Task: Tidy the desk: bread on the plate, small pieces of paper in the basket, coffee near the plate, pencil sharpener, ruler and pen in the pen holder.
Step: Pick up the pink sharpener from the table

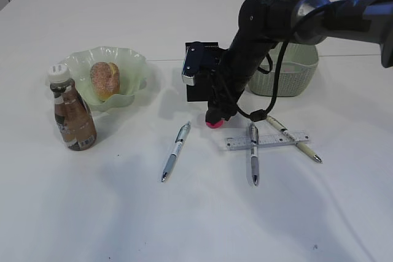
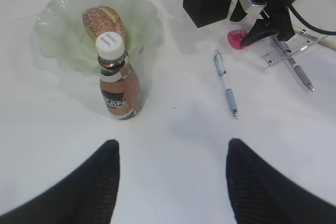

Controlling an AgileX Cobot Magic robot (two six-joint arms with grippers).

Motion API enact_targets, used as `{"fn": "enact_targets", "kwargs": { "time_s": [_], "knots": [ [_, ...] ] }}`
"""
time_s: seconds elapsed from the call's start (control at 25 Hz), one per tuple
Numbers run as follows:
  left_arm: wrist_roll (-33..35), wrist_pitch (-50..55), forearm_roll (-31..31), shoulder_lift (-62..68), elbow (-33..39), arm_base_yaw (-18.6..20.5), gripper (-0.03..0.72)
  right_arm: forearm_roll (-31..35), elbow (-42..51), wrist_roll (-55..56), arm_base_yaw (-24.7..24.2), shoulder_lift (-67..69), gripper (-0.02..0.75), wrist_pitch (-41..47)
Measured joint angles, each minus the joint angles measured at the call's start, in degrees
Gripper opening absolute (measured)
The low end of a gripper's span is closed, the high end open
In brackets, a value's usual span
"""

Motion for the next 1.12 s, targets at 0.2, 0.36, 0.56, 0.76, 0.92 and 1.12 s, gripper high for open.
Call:
{"fn": "enact_targets", "kwargs": {
  "time_s": [0.2,0.36,0.56,0.76,0.92,1.12],
  "knots": [
    [0.0,0.0,0.0,0.0,0.0,0.0,0.448,0.1,0.0,-0.5,0.0,0.3,0.499,-0.3],
    [0.0,0.0,0.0,0.0,0.0,0.0,0.448,0.3,0.0,-0.9,0.0,0.9,0.499,-0.8],
    [0.0,0.0,0.0,0.0,0.0,0.0,0.448,0.4,0.0,-1.0,0.0,1.0,0.499,-0.9],
    [0.0,0.0,0.0,0.0,0.0,0.0,0.448,0.4,0.0,-1.1,0.0,1.0,0.499,-1.3],
    [0.0,0.1,0.0,0.0,0.0,0.0,0.448,0.4,0.0,-1.1,0.0,1.0,0.499,-1.4],
    [0.0,0.2,0.0,0.0,0.0,0.0,0.448,0.6,0.0,-1.1,0.0,1.0,0.499,-1.7]
  ]
}}
